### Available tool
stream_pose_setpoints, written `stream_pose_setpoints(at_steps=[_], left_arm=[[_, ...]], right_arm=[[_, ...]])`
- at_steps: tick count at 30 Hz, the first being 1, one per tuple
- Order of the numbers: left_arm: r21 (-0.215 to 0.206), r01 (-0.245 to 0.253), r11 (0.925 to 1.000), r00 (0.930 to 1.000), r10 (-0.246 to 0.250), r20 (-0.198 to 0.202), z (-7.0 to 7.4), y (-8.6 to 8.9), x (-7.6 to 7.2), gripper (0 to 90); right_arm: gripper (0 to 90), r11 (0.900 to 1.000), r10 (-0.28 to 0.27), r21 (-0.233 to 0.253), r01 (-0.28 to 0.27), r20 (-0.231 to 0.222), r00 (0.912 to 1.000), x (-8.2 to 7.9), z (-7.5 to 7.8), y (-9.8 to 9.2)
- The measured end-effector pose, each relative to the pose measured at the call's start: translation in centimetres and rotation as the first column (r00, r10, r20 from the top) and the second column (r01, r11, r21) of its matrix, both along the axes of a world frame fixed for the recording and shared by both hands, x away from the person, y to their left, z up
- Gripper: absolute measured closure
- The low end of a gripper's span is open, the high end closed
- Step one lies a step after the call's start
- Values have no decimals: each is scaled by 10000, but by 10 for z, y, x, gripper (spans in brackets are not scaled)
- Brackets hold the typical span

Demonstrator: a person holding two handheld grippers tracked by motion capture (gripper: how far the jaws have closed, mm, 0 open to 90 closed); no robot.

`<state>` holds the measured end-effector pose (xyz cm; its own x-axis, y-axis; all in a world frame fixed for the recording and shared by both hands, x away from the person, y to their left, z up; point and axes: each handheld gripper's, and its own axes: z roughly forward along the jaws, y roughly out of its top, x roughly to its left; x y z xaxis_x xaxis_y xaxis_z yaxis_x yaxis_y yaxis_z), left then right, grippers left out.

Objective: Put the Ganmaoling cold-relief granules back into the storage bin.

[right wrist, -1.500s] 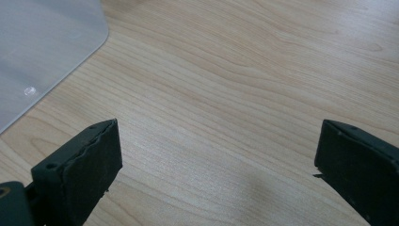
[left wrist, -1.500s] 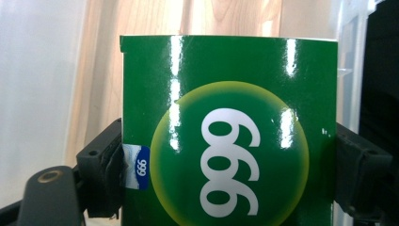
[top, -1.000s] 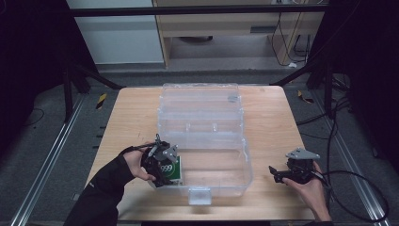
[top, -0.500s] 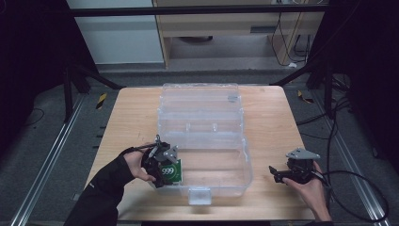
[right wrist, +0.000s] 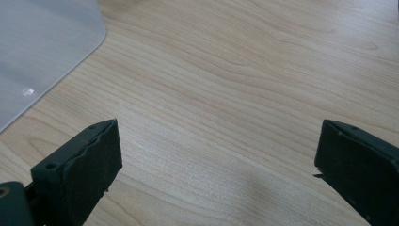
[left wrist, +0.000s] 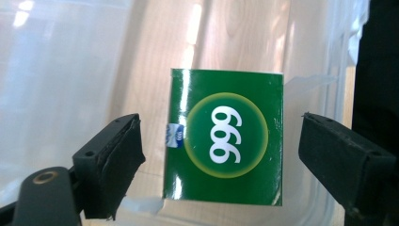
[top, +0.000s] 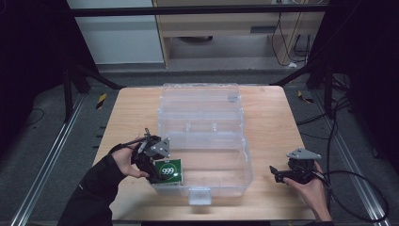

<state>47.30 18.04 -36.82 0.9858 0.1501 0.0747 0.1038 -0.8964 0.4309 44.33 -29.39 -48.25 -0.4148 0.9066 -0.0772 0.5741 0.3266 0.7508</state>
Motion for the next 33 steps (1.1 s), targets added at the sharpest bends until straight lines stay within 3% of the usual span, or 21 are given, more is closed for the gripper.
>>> stream_pose_setpoints(at_steps=[3, 8, 12, 18, 21, 23, 30, 33], left_arm=[[-495, -164, 9986, 9991, 183, 395, 6, 8, 1, 146], [-1049, -691, 9921, 9945, 768, 717, 13, 25, -1, 148], [-1511, -1208, 9811, 9863, 1358, 933, 14, 40, -4, 153], [-2023, -2035, 9579, 9670, 2290, 1119, 9, 67, -7, 153], [-2505, -2584, 9330, 9494, 2932, 1124, 6, 82, -8, 153], [-2819, -2999, 9114, 9337, 3410, 1091, 1, 92, -8, 153], [-3590, -4495, 8180, 8612, 5035, 689, -28, 120, -9, 154], [-3820, -5040, 7747, 8253, 5623, 515, -43, 128, -10, 161]], right_arm=[[15, 10000, -7, -11, 7, -3, 10000, 0, 0, 0], [15, 10000, -25, -27, 25, 13, 10000, -1, 0, -1], [15, 10000, -83, 37, 83, -12, 10000, -1, 0, -1], [15, 9999, -119, 8, 119, -11, 9999, -2, -1, -1], [15, 9999, -114, -4, 114, 5, 9999, -2, -1, -2], [15, 9999, -138, 20, 138, 7, 9999, -2, -1, -2], [15, 9998, -178, -16, 178, 53, 9998, -2, -2, -2], [15, 9998, -201, 26, 201, 39, 9998, -3, -2, -2]])
